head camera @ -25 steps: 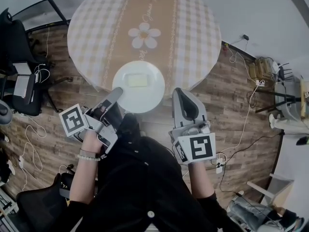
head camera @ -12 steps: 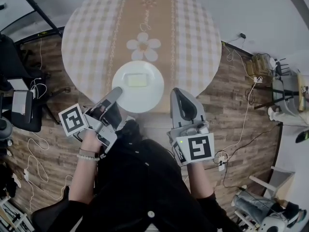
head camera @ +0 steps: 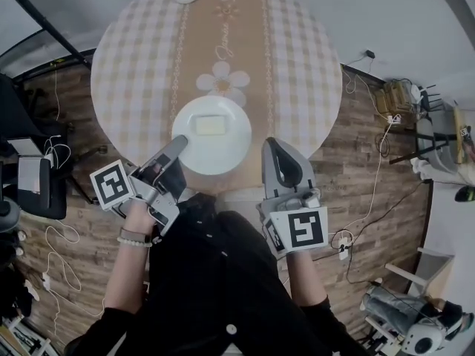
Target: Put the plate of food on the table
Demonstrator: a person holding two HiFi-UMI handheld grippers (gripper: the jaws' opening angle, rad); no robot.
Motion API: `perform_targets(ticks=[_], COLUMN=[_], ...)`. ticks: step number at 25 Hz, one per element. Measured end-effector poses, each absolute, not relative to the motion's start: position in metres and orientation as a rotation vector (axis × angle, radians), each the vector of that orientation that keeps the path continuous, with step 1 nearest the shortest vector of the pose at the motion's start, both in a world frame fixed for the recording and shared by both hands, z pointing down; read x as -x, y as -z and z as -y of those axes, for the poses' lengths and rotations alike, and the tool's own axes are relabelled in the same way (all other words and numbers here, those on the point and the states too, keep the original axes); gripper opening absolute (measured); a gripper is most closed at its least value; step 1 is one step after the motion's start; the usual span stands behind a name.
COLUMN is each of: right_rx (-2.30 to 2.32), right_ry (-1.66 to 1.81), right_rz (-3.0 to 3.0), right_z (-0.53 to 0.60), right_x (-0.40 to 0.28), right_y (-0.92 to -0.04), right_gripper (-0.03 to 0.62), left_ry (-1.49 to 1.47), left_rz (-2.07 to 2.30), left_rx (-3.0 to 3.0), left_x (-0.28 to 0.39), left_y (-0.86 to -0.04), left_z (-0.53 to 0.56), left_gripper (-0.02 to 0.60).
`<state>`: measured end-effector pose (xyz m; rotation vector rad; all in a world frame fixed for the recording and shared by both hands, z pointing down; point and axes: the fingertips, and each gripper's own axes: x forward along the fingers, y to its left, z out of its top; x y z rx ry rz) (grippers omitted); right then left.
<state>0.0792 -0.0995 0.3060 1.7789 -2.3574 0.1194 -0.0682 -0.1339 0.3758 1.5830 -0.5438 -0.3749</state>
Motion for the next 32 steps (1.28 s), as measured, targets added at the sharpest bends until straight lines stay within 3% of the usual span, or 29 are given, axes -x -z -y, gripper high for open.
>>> perform_targets(ticks=[32], right_rx=[-1.566], right_ry=[-0.317], right_rz=[2.412], right_z=[0.148], right_x=[-0.072], right_y=[-0.341], right_gripper=[0.002], left_ry=[0.395], left_rz=[0.631], left_rx=[-1.567], left_x=[0.062], left_y=[-0.389], left_z=[0.169], left_gripper=[0.009])
